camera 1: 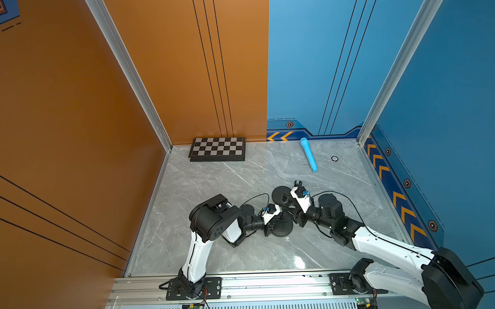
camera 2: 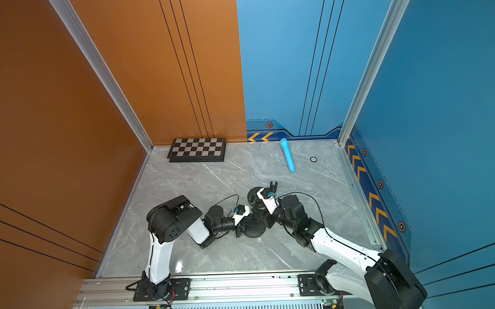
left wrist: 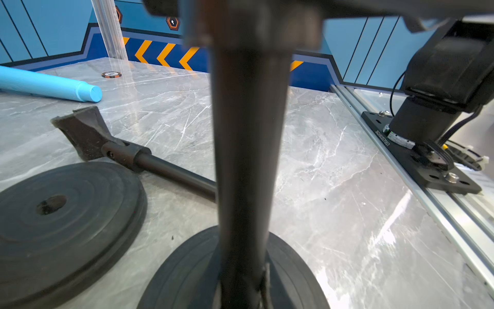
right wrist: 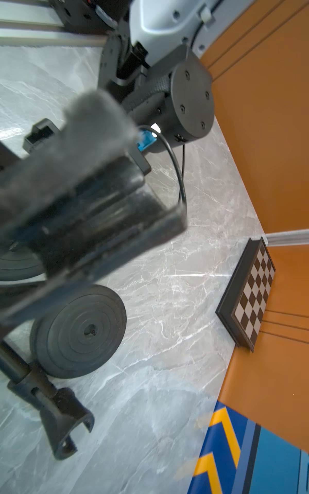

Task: Assemble a microphone stand
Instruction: Screw the microphone stand pole into the microphone stand base.

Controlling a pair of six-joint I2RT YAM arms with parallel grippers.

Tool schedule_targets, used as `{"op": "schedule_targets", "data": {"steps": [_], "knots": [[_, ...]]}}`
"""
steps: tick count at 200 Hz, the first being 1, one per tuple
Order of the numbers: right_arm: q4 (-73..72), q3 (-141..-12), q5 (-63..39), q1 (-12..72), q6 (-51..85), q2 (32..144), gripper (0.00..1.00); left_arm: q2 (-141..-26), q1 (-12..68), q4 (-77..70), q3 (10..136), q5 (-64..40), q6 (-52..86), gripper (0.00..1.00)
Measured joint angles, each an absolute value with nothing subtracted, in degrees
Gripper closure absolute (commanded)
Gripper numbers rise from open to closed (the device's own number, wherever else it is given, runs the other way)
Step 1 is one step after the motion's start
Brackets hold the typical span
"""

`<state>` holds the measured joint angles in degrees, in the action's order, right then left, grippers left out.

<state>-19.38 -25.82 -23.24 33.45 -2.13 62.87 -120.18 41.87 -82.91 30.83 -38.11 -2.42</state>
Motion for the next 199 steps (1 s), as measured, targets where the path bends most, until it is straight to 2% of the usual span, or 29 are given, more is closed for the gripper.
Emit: {"op": "schedule_targets", "data": {"steps": [19,33,48,67,90,117,155,180,199], "knots": [[-17.6,-28.0,-31.2,30.3,-4.5,65.0,0.46,-120.2,41.9,-82.9,30.8,-38.3,-3.3,1.00],[-16.4,-30.6,-35.3,29.6,-5.9,67.9,0.50,-120.2,41.9,-82.9,30.8,-38.7,-3.7,1.00],[-15.6,-32.8,-38.9,29.6,-7.7,70.4,0.69,-120.2,41.9,-82.9,30.8,-38.9,-3.5,1.00],[-14.3,-33.6,-40.5,29.7,-8.6,71.4,0.85,-120.4,41.6,-82.9,30.8,-38.8,-2.3,1.00],[-14.5,-33.6,-37.8,30.9,-9.0,71.1,1.00,-120.4,41.4,-83.2,30.6,-38.6,-1.5,0.88],[-19.0,-30.0,-26.2,35.7,-4.3,68.2,1.00,-120.4,41.1,-83.6,30.4,-38.1,-1.4,0.79],[-28.8,-24.6,4.5,49.4,4.6,66.5,1.00,-120.4,41.1,-83.8,30.4,-36.9,0.4,0.71],[-33.0,-24.8,17.5,54.3,9.4,70.2,1.00,-120.3,41.3,-83.8,30.5,-36.1,2.0,0.72],[-34.2,-25.3,21.5,55.5,11.5,71.8,1.00,-120.3,41.4,-83.7,30.6,-35.1,2.6,0.87]]}}
